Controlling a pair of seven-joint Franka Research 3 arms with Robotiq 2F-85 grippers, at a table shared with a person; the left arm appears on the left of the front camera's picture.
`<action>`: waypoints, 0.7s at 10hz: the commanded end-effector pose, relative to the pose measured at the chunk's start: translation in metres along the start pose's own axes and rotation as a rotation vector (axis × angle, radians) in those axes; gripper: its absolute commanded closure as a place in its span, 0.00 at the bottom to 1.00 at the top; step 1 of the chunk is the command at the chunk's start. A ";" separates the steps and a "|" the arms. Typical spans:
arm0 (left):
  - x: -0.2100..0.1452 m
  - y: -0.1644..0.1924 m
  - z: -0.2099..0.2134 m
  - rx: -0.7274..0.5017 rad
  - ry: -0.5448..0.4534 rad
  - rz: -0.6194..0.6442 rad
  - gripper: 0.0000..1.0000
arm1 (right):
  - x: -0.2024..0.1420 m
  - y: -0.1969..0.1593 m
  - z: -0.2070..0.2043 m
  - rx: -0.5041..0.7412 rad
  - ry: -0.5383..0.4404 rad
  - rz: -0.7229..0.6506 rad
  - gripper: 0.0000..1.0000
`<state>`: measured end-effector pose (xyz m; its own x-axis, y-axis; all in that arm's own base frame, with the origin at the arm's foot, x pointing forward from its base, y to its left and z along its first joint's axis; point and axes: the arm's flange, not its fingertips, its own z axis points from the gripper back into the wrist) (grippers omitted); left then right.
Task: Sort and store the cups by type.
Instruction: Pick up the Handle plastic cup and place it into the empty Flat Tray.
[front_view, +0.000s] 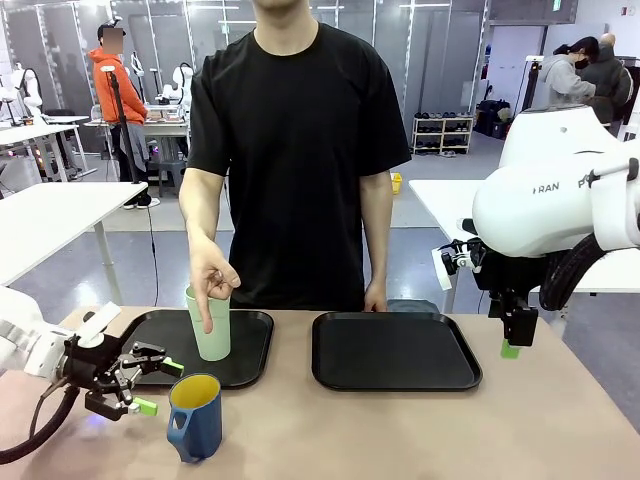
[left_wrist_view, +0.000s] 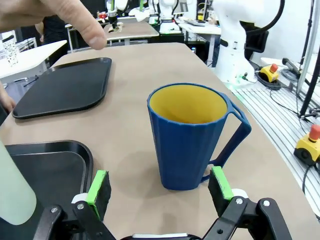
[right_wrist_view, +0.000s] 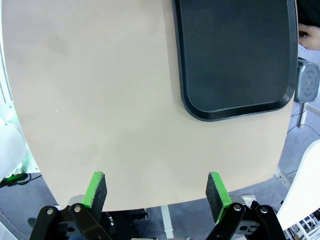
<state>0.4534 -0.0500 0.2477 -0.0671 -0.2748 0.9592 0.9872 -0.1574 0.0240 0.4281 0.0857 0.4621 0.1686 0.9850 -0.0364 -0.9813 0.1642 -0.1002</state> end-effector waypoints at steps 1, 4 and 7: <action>-0.002 0.005 -0.001 -0.052 -0.021 -0.018 0.00 | -0.001 -0.001 0.001 0.001 0.011 -0.004 0.00; -0.008 0.004 -0.013 -0.078 -0.052 -0.021 0.00 | -0.001 -0.001 0.001 0.001 0.011 -0.004 0.00; -0.014 0.007 -0.025 -0.090 -0.065 -0.023 0.00 | -0.001 -0.001 0.001 0.001 0.011 -0.004 0.00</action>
<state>0.4525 -0.0682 0.2321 -0.0453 -0.2418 0.9693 0.9755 -0.2197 -0.0092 0.4281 0.0857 0.4621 0.1686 0.9850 -0.0364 -0.9813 0.1643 -0.1002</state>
